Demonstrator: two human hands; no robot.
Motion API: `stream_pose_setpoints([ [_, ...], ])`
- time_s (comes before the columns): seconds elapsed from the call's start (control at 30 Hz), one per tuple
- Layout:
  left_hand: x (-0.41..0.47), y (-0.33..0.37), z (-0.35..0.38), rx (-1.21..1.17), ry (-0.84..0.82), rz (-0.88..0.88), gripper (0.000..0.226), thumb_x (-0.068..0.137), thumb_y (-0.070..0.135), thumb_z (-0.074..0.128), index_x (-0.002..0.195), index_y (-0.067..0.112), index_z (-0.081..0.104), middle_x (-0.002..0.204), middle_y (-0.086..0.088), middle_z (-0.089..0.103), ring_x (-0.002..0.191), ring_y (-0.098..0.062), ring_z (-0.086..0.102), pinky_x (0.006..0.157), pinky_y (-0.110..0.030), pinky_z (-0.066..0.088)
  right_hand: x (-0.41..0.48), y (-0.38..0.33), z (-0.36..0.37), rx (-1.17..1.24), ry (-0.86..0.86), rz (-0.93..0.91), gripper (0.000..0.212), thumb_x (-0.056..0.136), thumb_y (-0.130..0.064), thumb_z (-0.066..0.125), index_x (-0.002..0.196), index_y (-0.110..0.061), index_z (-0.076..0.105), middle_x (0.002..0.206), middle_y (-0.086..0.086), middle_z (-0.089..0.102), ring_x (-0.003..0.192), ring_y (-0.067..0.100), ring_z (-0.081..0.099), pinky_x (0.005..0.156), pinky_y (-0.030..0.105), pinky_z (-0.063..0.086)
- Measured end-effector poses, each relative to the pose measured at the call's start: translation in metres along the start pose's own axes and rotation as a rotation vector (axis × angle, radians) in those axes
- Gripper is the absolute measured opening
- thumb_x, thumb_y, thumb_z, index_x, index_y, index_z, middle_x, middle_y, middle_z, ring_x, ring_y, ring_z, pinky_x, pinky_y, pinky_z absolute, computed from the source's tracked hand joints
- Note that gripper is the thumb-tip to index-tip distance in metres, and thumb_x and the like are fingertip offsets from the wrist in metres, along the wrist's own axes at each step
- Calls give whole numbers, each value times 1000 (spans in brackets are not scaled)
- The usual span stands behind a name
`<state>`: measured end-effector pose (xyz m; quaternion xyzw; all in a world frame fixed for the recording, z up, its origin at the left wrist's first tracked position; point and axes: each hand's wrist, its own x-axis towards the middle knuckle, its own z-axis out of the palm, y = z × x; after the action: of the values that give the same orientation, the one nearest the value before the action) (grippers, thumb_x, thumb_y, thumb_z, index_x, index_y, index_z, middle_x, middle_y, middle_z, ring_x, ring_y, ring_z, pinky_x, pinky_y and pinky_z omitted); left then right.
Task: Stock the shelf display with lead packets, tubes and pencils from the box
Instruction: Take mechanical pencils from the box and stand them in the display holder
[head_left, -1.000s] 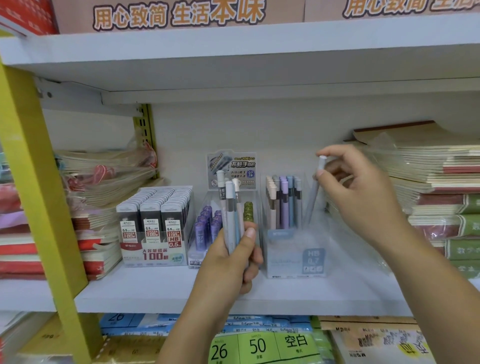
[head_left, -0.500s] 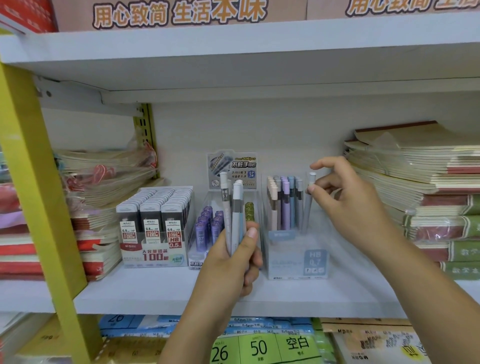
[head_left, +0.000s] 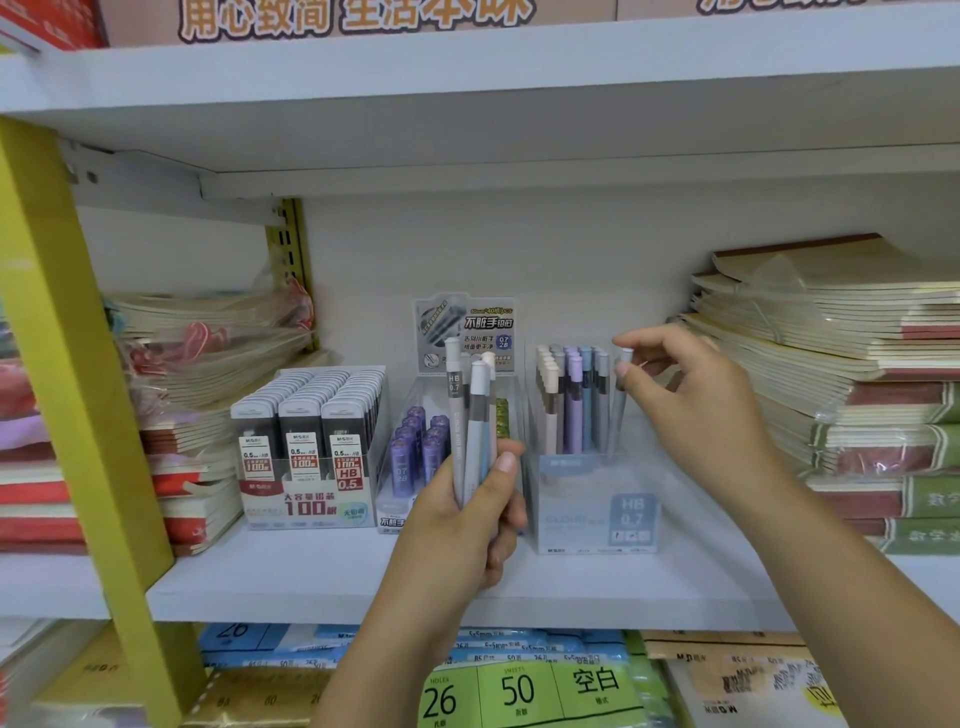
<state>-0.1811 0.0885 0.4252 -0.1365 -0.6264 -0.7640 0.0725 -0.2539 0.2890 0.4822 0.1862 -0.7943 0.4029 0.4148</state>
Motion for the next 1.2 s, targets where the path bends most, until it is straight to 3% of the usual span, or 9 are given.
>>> stream_pose_setpoints([
  [0.17, -2, 3, 1, -22, -33, 5, 28, 79, 51, 61, 103, 40, 73, 68, -1, 60, 45, -8, 34, 40, -18, 26, 2, 3, -1, -170, -122, 59, 24, 92, -21, 61, 110, -36, 67, 98, -9, 54, 99, 12, 45, 82, 24, 33],
  [0.33, -4, 6, 1, -43, -60, 3, 31, 77, 49, 63, 104, 38, 74, 71, -2, 64, 47, -8, 37, 40, -18, 26, 0, -13, -7, -205, -28, -58, 25, 96, -21, 56, 116, -27, 67, 98, -11, 55, 100, 10, 46, 80, 19, 30],
  [0.43, -4, 7, 3, -46, -88, 6, 31, 78, 48, 64, 105, 37, 73, 73, -3, 65, 47, -8, 38, 41, -18, 28, -5, -36, -12, 32, -65, -55, 19, 92, -27, 59, 107, -36, 68, 87, -17, 66, 84, -6, 54, 71, 8, 36],
  [0.5, -5, 7, 5, -36, -117, 10, 28, 81, 47, 64, 106, 37, 73, 74, -3, 66, 47, -8, 38, 41, -18, 28, -8, -51, -12, 265, -221, 33, 20, 90, -33, 62, 108, -40, 65, 85, -15, 73, 86, -7, 63, 77, 12, 44],
  [0.63, -7, 6, 10, -3, -172, 5, 20, 88, 46, 66, 106, 38, 72, 73, -2, 66, 46, -8, 38, 42, -17, 29, -15, -64, -4, 463, -381, 104, 26, 88, -22, 67, 109, -36, 63, 85, -2, 75, 89, 18, 69, 86, 34, 51],
  [0.7, -7, 5, 11, 5, -186, 2, 21, 87, 49, 68, 105, 38, 71, 73, -2, 67, 47, -8, 38, 42, -17, 29, -15, -63, -2, 528, -359, 124, 25, 87, -15, 68, 107, -29, 65, 83, 8, 74, 85, 29, 67, 81, 36, 53],
  [0.87, -5, 4, 0, 13, -81, -1, 26, 77, 50, 65, 98, 37, 73, 73, -2, 66, 46, -9, 38, 41, -19, 28, -4, -57, -14, 657, -18, 92, 23, 90, -7, 62, 100, -27, 58, 76, 4, 73, 64, 8, 66, 54, 14, 46],
  [1.0, -2, 3, -10, -1, 14, -3, 36, 70, 52, 70, 99, 31, 73, 63, 1, 56, 45, -8, 33, 40, -19, 27, -2, -52, -25, 482, 44, -6, 25, 90, -16, 62, 100, -38, 55, 85, 0, 72, 82, 18, 69, 65, 28, 53],
  [1.2, -2, 3, -15, 44, 75, -14, 70, 69, 54, 69, 114, 2, 58, 61, 4, 52, 43, -7, 37, 40, -19, 27, -6, -48, -12, 298, -137, 25, 25, 88, -15, 65, 99, -35, 56, 79, -4, 69, 77, 18, 68, 74, 48, 56],
])
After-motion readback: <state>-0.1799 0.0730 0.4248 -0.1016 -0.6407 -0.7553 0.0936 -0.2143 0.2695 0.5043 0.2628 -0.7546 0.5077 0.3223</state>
